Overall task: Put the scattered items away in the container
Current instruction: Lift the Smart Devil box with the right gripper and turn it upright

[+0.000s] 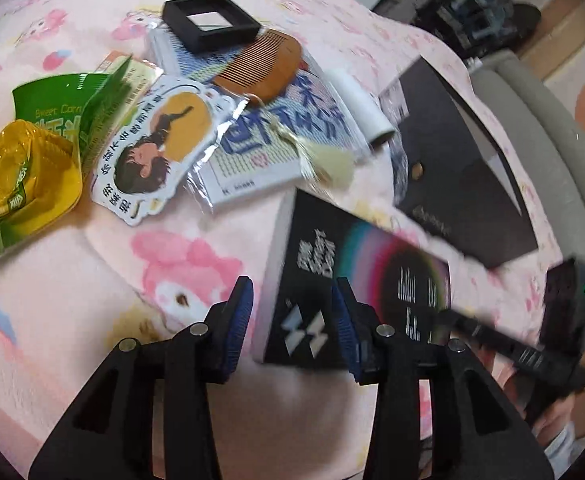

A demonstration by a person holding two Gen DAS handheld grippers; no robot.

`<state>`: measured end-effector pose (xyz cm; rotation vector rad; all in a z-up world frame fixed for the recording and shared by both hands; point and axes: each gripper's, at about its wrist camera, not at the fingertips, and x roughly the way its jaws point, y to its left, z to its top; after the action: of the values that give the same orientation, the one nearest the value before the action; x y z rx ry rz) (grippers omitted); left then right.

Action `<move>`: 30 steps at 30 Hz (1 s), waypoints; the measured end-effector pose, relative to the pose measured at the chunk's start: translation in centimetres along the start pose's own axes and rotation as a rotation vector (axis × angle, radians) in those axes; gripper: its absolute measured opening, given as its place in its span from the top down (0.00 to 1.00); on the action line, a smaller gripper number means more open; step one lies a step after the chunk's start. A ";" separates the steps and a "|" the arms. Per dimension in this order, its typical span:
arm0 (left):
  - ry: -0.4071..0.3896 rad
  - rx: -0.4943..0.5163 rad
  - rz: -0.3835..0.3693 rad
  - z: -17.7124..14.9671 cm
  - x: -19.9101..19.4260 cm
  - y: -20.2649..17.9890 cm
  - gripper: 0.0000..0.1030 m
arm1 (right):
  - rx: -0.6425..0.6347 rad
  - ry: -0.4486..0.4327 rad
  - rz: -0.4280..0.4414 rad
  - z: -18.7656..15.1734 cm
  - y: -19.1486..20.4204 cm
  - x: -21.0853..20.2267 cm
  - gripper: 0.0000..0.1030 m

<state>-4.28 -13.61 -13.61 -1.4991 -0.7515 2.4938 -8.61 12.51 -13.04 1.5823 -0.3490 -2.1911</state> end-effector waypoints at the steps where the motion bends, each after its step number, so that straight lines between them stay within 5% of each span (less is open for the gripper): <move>1: 0.004 0.000 -0.001 0.1 0.2 0.0 0.61 | 0.001 0.009 0.013 -0.1 0.0 0.3 0.65; 6: 0.052 0.074 0.004 -0.4 0.4 -1.1 0.60 | -0.024 -0.003 -0.004 -0.2 0.6 0.5 0.58; 10: 0.131 0.048 -0.118 -1.3 0.6 -1.0 0.60 | -0.023 -0.046 -0.043 0.3 0.3 -0.7 0.58; 14: 0.150 0.023 -0.084 -1.8 0.7 -1.1 0.60 | 0.002 -0.029 -0.028 0.7 -0.9 -0.8 0.58; 19: 0.074 0.028 -0.003 -1.6 0.3 -1.6 0.58 | -0.052 0.028 -0.041 0.0 -0.1 -0.1 0.58; 24: -0.014 -0.107 0.027 -1.7 -2.0 0.7 0.58 | -0.167 0.146 0.098 -1.8 2.3 -0.9 0.58; 28: -0.023 -0.177 0.021 -2.9 -3.6 1.7 0.58 | -0.212 0.040 -0.001 -0.9 2.6 -2.0 0.58; 30: -0.022 -0.166 0.022 -3.8 -4.2 1.3 0.58 | -0.188 -0.009 0.015 0.4 2.1 -1.8 0.58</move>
<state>1.24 -14.88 -12.40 -1.5406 -0.9729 2.5226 -8.18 11.47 -10.50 1.4638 -0.1522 -2.1510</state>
